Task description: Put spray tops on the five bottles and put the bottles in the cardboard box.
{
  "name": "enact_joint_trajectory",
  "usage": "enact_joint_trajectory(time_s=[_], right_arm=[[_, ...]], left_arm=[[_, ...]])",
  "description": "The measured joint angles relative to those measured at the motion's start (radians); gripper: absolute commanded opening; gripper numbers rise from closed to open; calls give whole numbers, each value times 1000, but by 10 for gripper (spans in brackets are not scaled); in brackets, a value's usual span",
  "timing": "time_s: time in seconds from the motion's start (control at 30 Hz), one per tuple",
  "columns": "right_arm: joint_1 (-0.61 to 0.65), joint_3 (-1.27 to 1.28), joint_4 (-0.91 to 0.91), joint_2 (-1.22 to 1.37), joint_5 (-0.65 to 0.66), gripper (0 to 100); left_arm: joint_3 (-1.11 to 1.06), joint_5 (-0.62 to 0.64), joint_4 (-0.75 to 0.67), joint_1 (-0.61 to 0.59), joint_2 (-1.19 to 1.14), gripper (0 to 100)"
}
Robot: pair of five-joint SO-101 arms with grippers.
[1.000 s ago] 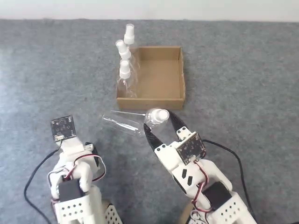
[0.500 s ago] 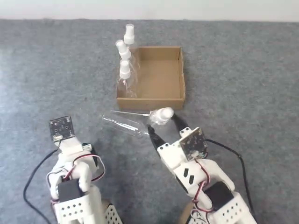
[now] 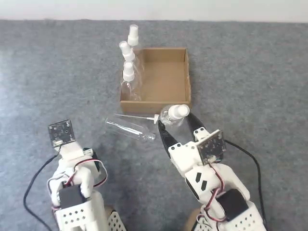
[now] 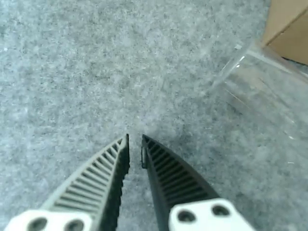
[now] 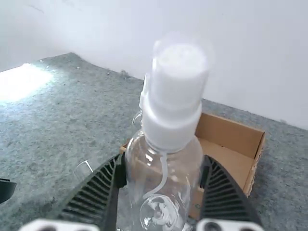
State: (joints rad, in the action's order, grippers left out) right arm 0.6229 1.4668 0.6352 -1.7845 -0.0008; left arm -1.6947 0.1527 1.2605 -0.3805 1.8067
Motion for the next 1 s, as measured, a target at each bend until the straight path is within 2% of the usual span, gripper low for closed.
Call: enact_joint_trajectory(time_s=[0.17,1.0], right_arm=[[-2,-72,58,-2,0,117],[0,-91,60,-2,21,117]], left_arm=[[0,0,0,0,0,37],[0,0,0,0,0,37]])
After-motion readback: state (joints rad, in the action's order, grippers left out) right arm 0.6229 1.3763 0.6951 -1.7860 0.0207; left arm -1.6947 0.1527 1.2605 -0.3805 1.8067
